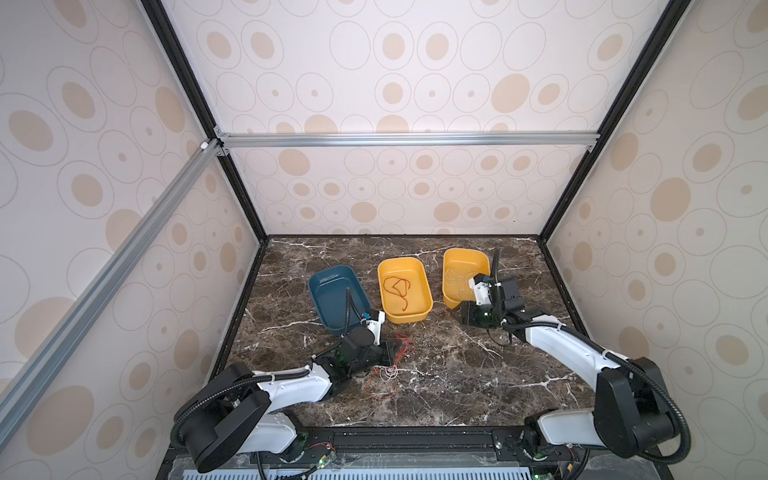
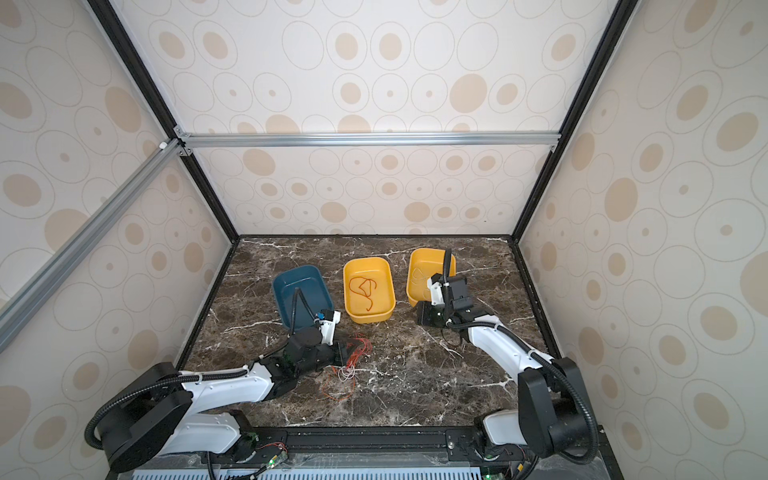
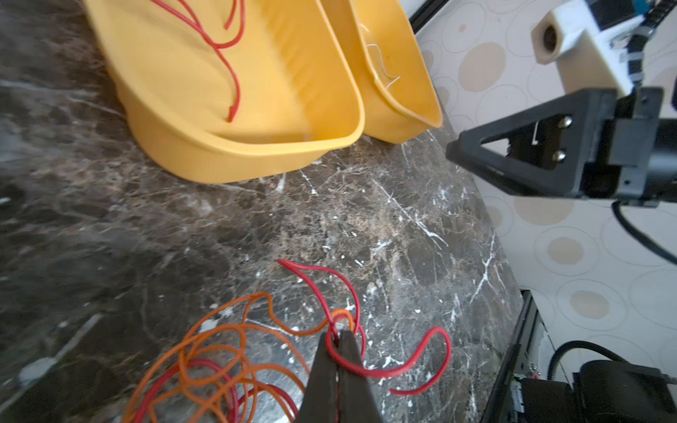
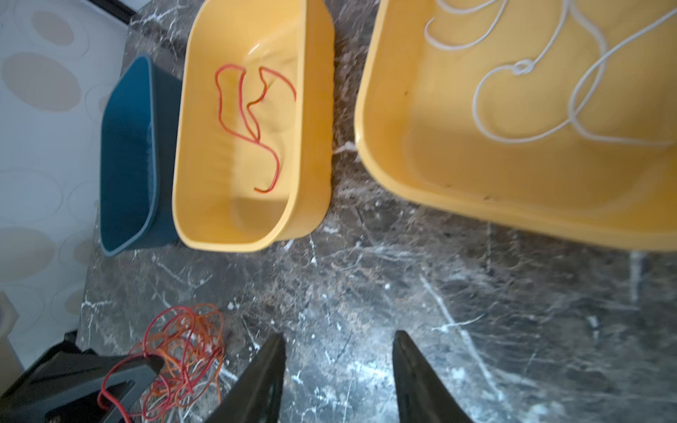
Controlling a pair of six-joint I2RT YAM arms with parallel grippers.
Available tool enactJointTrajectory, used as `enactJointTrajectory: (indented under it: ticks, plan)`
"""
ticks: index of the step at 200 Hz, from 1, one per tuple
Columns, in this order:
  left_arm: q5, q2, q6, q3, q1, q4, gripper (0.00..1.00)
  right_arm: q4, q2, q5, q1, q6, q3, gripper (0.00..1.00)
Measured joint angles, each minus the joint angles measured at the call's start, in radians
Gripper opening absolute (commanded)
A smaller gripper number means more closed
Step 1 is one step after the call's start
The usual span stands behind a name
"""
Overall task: Untangle the cables
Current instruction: 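Move the right gripper back to the red and orange bundle beside the left gripper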
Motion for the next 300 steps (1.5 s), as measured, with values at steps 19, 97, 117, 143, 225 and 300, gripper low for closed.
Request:
enactJointTrajectory:
  ticks: [19,97,117,143,225,300]
  plan:
    - [0.005,0.048,-0.005,0.014,-0.013,0.020,0.06,0.002,-0.039,-0.011,0.029,0.009,-0.024,0.50]
    - [0.021,0.169,-0.002,0.057,-0.034,0.019,0.44,0.035,-0.040,-0.060,0.157,0.010,-0.108,0.53]
    - [0.020,0.143,0.005,0.066,-0.035,0.002,0.49,0.057,-0.032,-0.067,0.182,0.005,-0.118,0.53]
    - [0.012,0.081,0.013,0.068,-0.036,-0.033,0.56,0.105,0.008,-0.088,0.205,-0.001,-0.122,0.53]
    - [-0.022,-0.054,0.013,0.049,-0.033,-0.113,0.60,0.313,0.171,-0.151,0.276,-0.005,-0.144,0.43]
    - [-0.019,-0.067,0.001,0.008,-0.019,-0.108,0.60,0.490,0.229,-0.244,0.304,0.007,-0.144,0.42]
